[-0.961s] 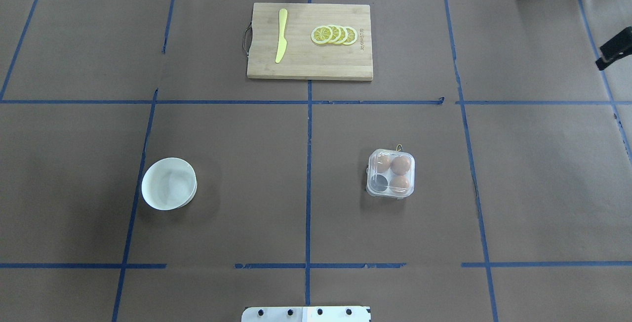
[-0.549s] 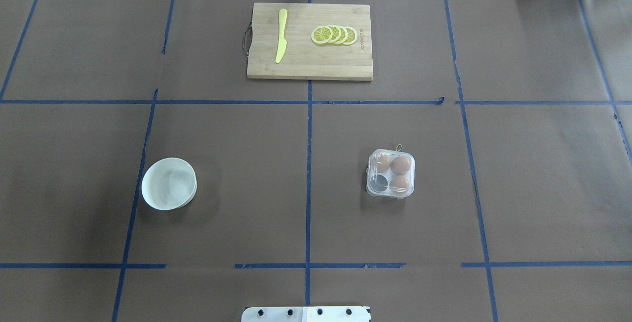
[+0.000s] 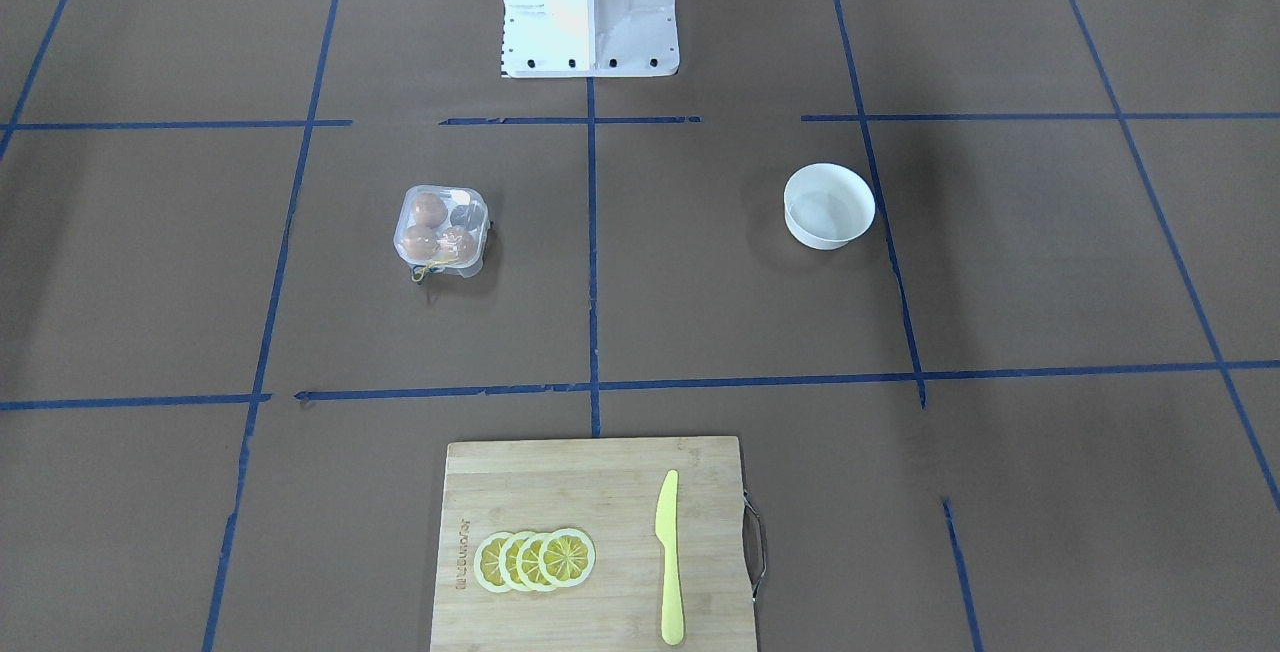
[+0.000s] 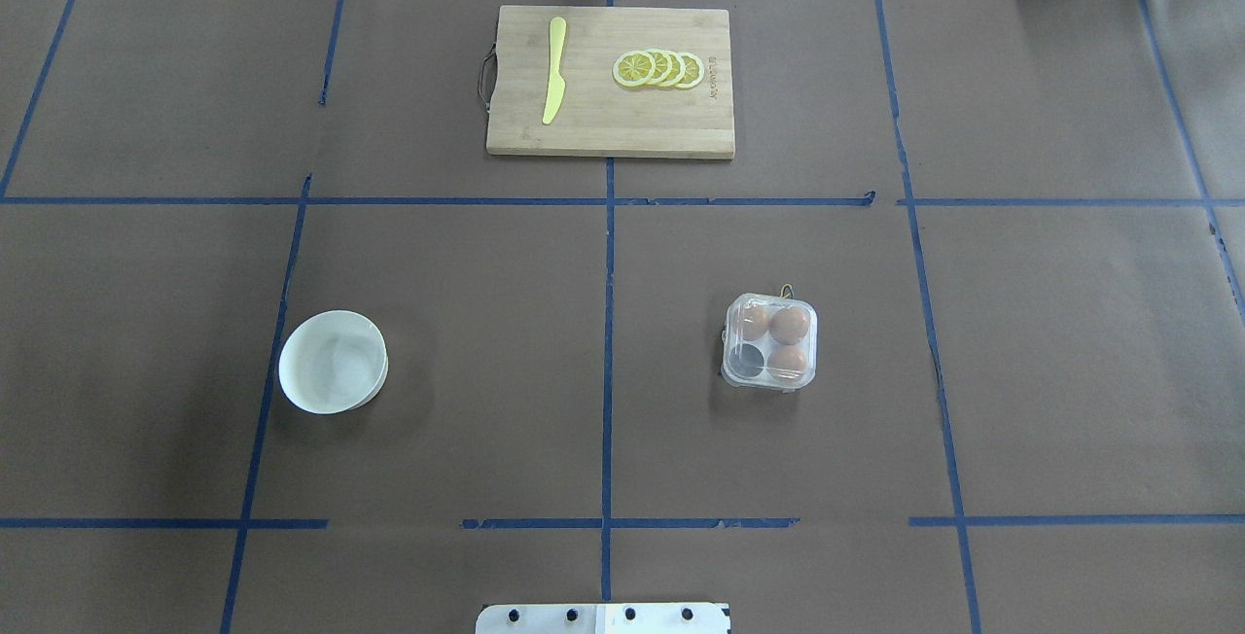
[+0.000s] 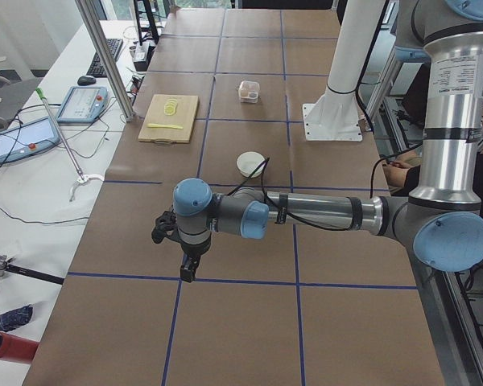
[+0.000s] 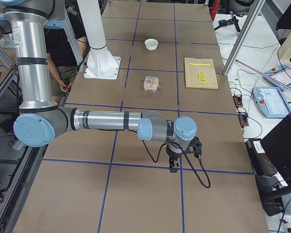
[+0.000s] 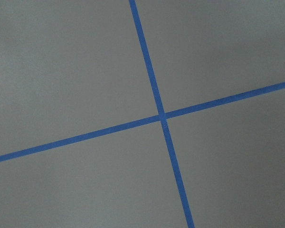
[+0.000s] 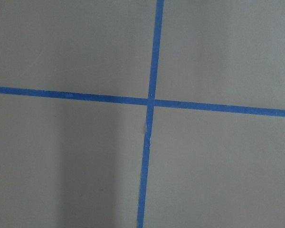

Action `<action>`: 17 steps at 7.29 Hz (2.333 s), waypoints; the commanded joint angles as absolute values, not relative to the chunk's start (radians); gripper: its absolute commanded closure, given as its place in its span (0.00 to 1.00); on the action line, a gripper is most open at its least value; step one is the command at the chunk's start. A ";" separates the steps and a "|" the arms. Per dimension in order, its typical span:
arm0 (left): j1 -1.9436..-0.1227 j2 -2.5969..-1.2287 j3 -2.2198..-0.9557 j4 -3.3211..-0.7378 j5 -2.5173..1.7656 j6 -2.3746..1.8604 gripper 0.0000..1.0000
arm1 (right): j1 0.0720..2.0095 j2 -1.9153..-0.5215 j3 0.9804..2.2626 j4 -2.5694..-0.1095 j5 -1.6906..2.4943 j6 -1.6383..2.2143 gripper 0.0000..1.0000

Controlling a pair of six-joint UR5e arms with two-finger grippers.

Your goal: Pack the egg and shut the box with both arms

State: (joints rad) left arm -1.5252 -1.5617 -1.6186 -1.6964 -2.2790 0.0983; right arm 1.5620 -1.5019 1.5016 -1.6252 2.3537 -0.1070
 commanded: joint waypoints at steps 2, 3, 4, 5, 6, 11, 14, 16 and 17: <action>-1.525 -1.557 -1.617 -1.698 -2.281 0.002 0.00 | 1.583 -1.508 1.483 -1.615 2.355 -0.101 0.00; -1.525 -1.557 -1.617 -1.706 -2.281 -0.041 0.00 | 1.588 -1.508 1.483 -1.615 2.355 -0.101 0.00; -1.525 -1.557 -1.617 -1.707 -2.281 -0.046 0.00 | 1.588 -1.508 1.483 -1.615 2.353 -0.086 0.00; -1.525 -1.555 -1.617 -1.707 -2.281 -0.046 0.00 | 1.588 -1.506 1.483 -1.615 2.355 -0.043 0.00; -1.525 -1.557 -1.617 -1.707 -2.281 -0.046 0.00 | 1.588 -1.506 1.483 -1.614 2.353 -0.041 0.00; -1.525 -1.557 -1.617 -1.709 -2.281 -0.045 0.00 | 1.588 -1.506 1.483 -1.615 2.355 -0.041 0.00; -1.525 -1.559 -1.615 -1.710 -2.281 -0.044 0.00 | 1.588 -1.508 1.483 -1.615 2.355 -0.041 0.00; -1.525 -1.560 -1.615 -1.710 -2.281 -0.044 0.00 | 1.588 -1.508 1.483 -1.614 2.355 -0.041 0.00; -1.525 -1.560 -1.615 -1.712 -2.281 -0.044 0.00 | 1.588 -1.508 1.483 -1.614 2.355 -0.041 0.00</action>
